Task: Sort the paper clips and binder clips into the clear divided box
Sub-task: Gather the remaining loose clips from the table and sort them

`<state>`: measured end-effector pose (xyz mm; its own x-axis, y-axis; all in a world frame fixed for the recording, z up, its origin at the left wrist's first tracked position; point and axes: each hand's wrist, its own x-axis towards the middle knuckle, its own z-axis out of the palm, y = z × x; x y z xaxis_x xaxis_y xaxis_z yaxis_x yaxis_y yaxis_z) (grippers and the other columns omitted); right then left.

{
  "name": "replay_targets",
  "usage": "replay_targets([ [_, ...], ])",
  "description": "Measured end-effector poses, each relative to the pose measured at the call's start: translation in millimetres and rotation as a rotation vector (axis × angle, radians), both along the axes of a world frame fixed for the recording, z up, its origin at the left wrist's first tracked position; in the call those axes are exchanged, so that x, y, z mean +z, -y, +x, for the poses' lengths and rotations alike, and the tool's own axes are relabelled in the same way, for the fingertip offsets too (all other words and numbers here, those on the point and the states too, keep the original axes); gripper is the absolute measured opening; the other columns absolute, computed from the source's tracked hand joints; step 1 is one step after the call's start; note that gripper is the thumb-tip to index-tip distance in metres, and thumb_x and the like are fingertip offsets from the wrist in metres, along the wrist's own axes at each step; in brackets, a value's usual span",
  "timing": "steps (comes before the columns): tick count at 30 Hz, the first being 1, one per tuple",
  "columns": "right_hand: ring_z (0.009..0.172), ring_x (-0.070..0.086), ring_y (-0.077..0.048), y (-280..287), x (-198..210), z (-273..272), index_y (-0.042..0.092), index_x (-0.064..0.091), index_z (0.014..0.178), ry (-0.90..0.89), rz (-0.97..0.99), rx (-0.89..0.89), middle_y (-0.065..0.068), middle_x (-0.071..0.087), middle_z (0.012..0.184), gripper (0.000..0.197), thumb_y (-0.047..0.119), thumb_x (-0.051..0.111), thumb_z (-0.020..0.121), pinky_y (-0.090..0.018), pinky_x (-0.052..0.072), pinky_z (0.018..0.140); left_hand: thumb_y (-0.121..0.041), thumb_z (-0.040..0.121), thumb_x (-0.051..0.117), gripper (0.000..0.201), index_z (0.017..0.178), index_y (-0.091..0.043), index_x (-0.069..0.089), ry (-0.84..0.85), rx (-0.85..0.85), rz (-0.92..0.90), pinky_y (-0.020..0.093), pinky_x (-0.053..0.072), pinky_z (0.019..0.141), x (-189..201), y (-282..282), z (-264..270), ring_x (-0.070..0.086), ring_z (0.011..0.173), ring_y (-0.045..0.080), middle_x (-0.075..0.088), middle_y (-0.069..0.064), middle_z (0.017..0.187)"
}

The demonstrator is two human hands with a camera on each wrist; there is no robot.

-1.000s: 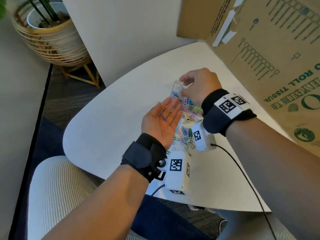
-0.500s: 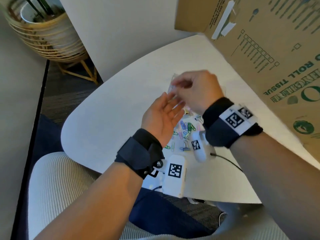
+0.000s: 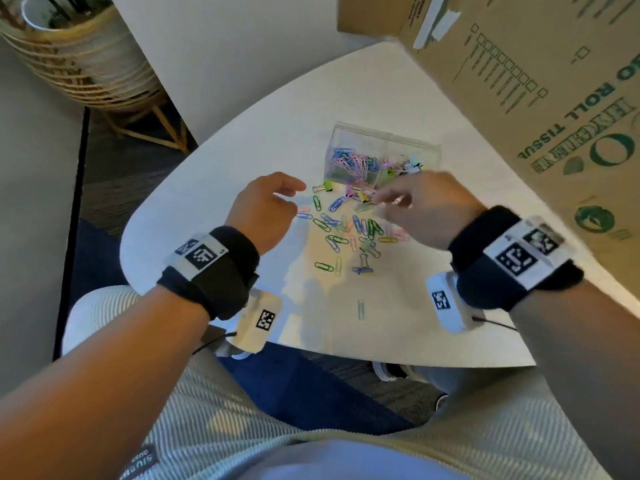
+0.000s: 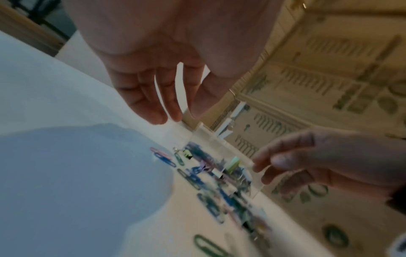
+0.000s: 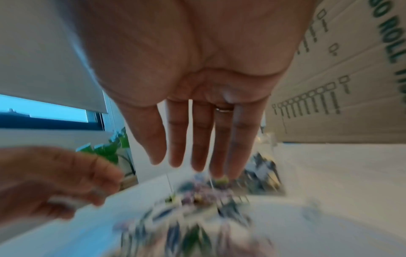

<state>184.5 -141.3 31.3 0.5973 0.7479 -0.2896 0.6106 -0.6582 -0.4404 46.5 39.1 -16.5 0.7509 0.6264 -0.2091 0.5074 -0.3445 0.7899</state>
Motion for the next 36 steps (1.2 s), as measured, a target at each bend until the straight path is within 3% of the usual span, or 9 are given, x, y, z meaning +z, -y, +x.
replay_targets([
  [3,0.138,0.033,-0.023,10.4,-26.8,-7.8,0.024,0.042,0.142,-0.006,-0.201,0.064,-0.003,0.033,0.153,0.051,0.03,0.055,0.093,-0.033,0.028,0.112,-0.007,0.089,0.051,0.045,0.13,-0.024,0.053,-0.117,-0.148,0.172,0.025,0.037,0.098,-6.9,2.3,17.4,0.048,0.115,0.02,0.05,0.003,0.129],
  [6,0.132,0.038,-0.029,10.1,-38.8,-10.1,0.024,0.038,0.139,-0.019,-0.242,0.051,-0.006,0.038,0.145,0.053,0.033,0.055,0.09,-0.034,0.037,0.102,-0.011,0.09,0.048,0.056,0.144,-0.018,0.037,-0.265,-0.312,0.256,0.037,0.03,0.109,-11.0,14.9,35.6,0.032,0.132,0.029,0.037,0.008,0.145],
  [12,0.095,0.053,-0.029,8.7,-32.1,-23.0,0.024,0.061,0.089,-0.026,-0.148,0.124,-0.003,0.056,0.095,0.011,0.025,0.05,0.093,-0.031,0.042,0.074,-0.014,0.092,0.046,0.044,0.136,-0.013,0.048,-0.292,-0.465,0.352,0.032,0.03,0.103,-15.8,38.6,35.1,0.035,0.124,0.026,0.043,0.008,0.135],
  [13,0.102,0.053,-0.03,6.2,-33.4,-19.7,0.022,0.063,0.093,0.0,-0.094,0.104,-0.004,0.058,0.101,0.013,0.02,0.049,0.093,-0.032,0.043,0.081,-0.012,0.092,0.045,0.04,0.132,-0.011,0.052,-0.288,-0.496,0.368,0.031,0.03,0.101,-15.1,40.4,34.1,0.039,0.121,0.026,0.047,0.009,0.13],
  [15,0.13,0.042,-0.027,-2.0,-36.4,-12.4,0.019,0.057,0.128,0.024,-0.044,0.059,-0.007,0.048,0.136,0.037,0.012,0.049,0.093,-0.033,0.034,0.105,-0.011,0.092,0.045,0.037,0.128,-0.014,0.056,-0.269,-0.49,0.333,0.03,0.035,0.098,-14.3,40.4,32.4,0.046,0.117,0.026,0.052,0.01,0.123],
  [19,0.142,0.026,-0.027,-20.5,-44.1,-7.8,0.018,0.028,0.15,-0.013,-0.119,0.095,-0.003,0.025,0.156,0.067,0.005,0.049,0.088,-0.034,0.028,0.113,-0.014,0.093,0.046,0.036,0.127,-0.02,0.056,-0.28,-0.432,0.256,0.027,0.039,0.093,-9.2,34.2,30.9,0.053,0.111,0.023,0.053,0.007,0.12],
  [26,0.124,0.047,-0.026,-10.0,-53.4,-11.1,0.019,0.049,0.139,-0.048,-0.088,0.107,-0.008,0.048,0.133,0.051,0.004,0.05,0.089,-0.028,0.036,0.104,-0.015,0.091,0.048,0.058,0.147,-0.015,0.03,-0.329,-0.516,0.321,0.037,0.031,0.11,-1.0,33.5,48.7,0.034,0.135,0.028,0.031,0.006,0.15],
  [30,0.117,0.049,-0.023,3.0,-40.9,-5.9,0.016,0.061,0.127,-0.003,0.056,0.021,-0.008,0.055,0.126,0.049,-0.004,0.048,0.085,-0.022,0.035,0.089,-0.012,0.089,0.048,0.053,0.141,-0.01,0.037,-0.387,-0.643,0.361,0.04,0.038,0.105,0.0,48.1,61.2,0.042,0.127,0.031,0.039,0.01,0.142],
  [36,0.117,0.048,-0.027,29.5,-47.2,20.4,0.02,0.063,0.121,-0.012,-0.034,-0.234,-0.007,0.049,0.128,0.034,0.015,0.054,0.089,-0.033,0.04,0.099,-0.018,0.093,0.045,0.047,0.14,-0.022,0.038,-0.326,-0.616,0.353,0.037,0.04,0.1,-2.9,47.4,48.4,0.039,0.123,0.025,0.04,0.007,0.132],
])
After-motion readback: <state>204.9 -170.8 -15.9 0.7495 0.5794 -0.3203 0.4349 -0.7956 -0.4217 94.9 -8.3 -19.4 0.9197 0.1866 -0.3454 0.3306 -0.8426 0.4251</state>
